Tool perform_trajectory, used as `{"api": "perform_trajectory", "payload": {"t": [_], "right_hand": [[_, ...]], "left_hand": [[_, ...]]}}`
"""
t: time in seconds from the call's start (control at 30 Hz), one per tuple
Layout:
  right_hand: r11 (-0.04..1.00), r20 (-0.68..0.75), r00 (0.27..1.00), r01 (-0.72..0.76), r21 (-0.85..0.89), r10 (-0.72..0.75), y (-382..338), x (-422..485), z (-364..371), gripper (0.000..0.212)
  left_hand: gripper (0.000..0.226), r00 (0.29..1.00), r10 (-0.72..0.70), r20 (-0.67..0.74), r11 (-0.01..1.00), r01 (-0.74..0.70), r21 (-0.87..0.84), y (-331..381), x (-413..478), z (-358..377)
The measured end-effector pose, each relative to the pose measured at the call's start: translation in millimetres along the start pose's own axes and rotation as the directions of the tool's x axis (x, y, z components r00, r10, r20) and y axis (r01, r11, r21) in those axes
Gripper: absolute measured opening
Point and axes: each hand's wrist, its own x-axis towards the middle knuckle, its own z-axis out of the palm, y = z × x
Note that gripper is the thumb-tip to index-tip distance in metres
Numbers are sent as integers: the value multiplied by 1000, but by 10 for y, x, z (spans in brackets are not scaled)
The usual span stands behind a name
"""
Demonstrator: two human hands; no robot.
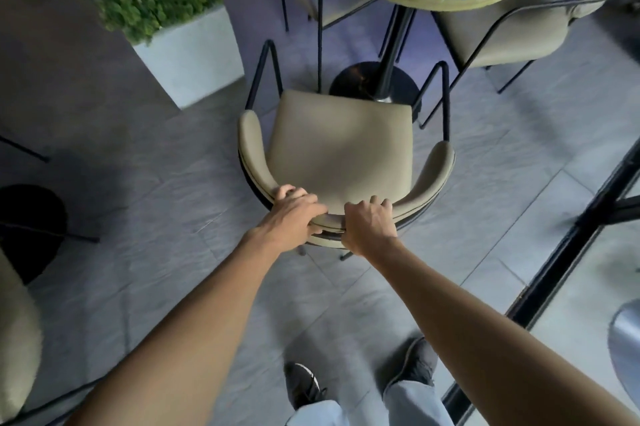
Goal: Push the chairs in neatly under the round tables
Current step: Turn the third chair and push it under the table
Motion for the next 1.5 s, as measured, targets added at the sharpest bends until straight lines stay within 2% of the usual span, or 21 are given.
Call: {"api": "perform_trajectory", "payload": {"t": [0.47,0.67,0.93,1.2,1.33,1.5], "right_hand": [[995,-38,995,-95,41,97,32,609,-180,19],[997,110,993,-43,68,35,136,1014,-435,21],[984,287,958,-51,169,0,186,1648,-651,26],[980,263,963,-97,174,49,153,1749,-693,25],[979,191,977,-123,162,91,129,1702,-670,25],[974,156,977,-168,154,144,64,1656,-683,22]], "left_hand": [[23,989,149,-16,988,-148,45,-533,670,-178],[23,985,170,20,985,-170,21,-759,1005,-301],[25,974,219,58,975,-220,6,-1096,1448,-529],[38,963,262,68,964,-265,40,-1223,1543,-582],[53,977,211,-30,976,-209,70,-1417,1594,-600],[46,953,298,-63,950,-289,115,-1549,1648,-556]]}}
